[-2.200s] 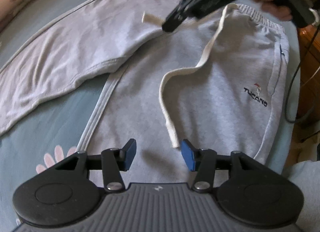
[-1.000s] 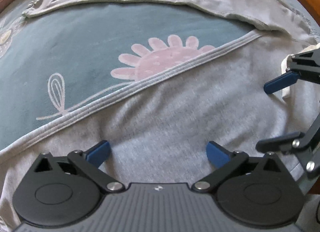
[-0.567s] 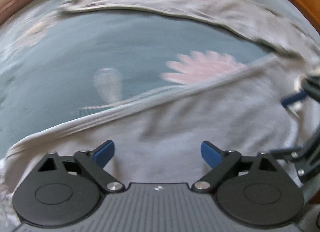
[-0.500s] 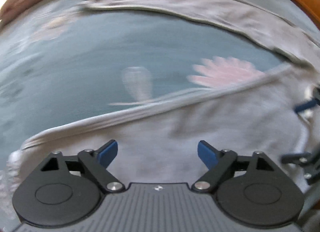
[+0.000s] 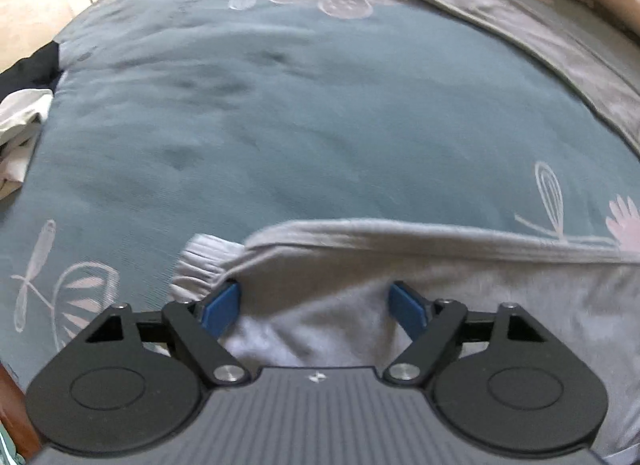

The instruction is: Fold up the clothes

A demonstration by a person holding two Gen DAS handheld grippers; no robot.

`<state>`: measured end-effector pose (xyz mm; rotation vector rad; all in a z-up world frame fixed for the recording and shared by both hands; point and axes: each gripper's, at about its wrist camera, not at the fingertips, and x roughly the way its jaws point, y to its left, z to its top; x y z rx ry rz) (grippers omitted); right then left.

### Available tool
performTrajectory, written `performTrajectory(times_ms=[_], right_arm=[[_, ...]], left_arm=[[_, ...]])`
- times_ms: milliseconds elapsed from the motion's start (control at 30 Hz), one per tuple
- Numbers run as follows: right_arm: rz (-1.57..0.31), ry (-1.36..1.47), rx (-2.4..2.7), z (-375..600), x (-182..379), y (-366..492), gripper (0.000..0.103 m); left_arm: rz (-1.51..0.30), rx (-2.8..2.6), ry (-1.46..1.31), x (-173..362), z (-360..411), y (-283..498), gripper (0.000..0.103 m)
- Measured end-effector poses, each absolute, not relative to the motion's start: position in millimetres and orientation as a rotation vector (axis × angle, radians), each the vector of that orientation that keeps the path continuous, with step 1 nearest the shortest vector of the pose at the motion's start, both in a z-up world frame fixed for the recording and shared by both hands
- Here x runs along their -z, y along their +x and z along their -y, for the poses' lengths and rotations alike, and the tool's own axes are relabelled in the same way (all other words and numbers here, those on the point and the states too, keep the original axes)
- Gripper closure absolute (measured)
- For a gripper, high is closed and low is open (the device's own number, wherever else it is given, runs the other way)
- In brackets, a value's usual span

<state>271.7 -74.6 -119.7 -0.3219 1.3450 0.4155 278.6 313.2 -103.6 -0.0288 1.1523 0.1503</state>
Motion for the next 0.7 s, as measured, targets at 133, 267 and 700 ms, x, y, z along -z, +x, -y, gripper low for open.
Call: performTrajectory(times_ms=[133,267,700], right_arm=[[-1.331,-0.319,-0.409,77,120,270,0.000],[-1.329,-0.313,-0.400,80,119,270,0.000],[-1.295,-0.302,-0.396,94,119,265,0.000]], left_arm=[[-1.151,-0.103,-0.047,95,-309,275,0.024],[-1.173,-0.099,-0.044,100,-307,273,0.024],[-1.229,-0.055,-0.044,106,-300,263,0.025]])
